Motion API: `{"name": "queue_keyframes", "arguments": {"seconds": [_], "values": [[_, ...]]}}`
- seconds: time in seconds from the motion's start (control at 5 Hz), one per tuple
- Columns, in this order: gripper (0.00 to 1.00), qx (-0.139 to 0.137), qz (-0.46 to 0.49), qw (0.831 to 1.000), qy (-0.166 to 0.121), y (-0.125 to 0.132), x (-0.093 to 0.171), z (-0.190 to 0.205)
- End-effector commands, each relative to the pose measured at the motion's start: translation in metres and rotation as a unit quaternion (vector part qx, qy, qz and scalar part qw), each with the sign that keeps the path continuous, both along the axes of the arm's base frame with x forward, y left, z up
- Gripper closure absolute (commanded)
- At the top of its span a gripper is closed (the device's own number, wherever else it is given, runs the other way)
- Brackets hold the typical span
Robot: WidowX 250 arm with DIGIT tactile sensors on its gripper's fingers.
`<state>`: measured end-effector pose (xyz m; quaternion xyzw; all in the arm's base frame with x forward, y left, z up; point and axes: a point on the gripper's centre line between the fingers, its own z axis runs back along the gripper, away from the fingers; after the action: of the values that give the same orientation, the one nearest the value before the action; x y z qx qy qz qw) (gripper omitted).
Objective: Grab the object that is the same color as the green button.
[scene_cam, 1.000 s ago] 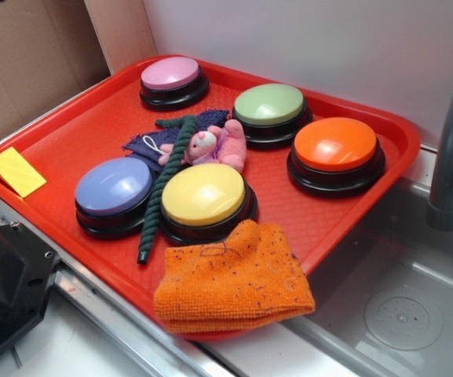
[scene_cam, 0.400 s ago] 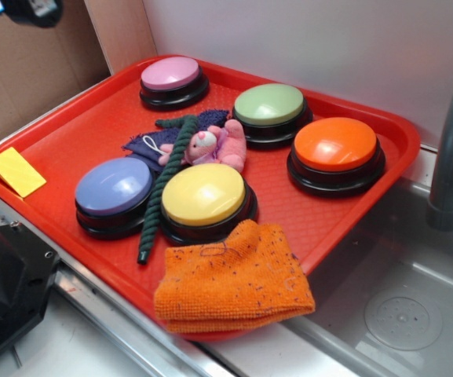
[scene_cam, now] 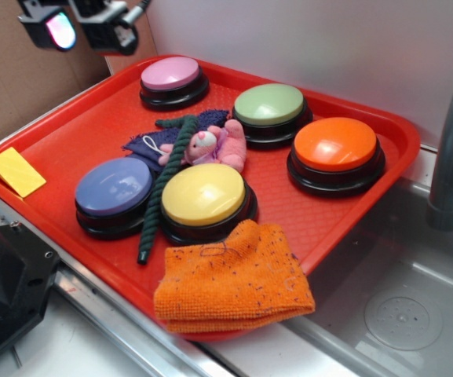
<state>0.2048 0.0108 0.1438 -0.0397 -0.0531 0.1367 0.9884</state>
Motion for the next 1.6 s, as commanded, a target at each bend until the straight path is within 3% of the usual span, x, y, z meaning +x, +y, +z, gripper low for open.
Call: {"name": "queue_keyframes", "arguments": {"seconds": [0.0, 0.2, 0.4, 0.6, 1.0, 1.2, 1.4], "values": [[0.0, -0.052, 0.053, 0.997, -0.006, 0.004, 0.044, -0.035], [0.0, -0.046, 0.085, 0.995, 0.008, 0.003, 0.053, -0.052], [0.0, -0.078, 0.1, 0.992, 0.008, -0.001, 0.056, -0.061], [0.0, -0.088, 0.103, 0.991, 0.023, -0.012, 0.063, -0.071], [0.0, -0.07, 0.117, 0.99, 0.034, -0.018, 0.064, -0.09], [0.96, -0.058, 0.132, 0.989, 0.029, -0.019, 0.063, -0.094], [1.0, -0.058, 0.13, 0.989, 0.028, -0.018, 0.062, -0.093]]}}
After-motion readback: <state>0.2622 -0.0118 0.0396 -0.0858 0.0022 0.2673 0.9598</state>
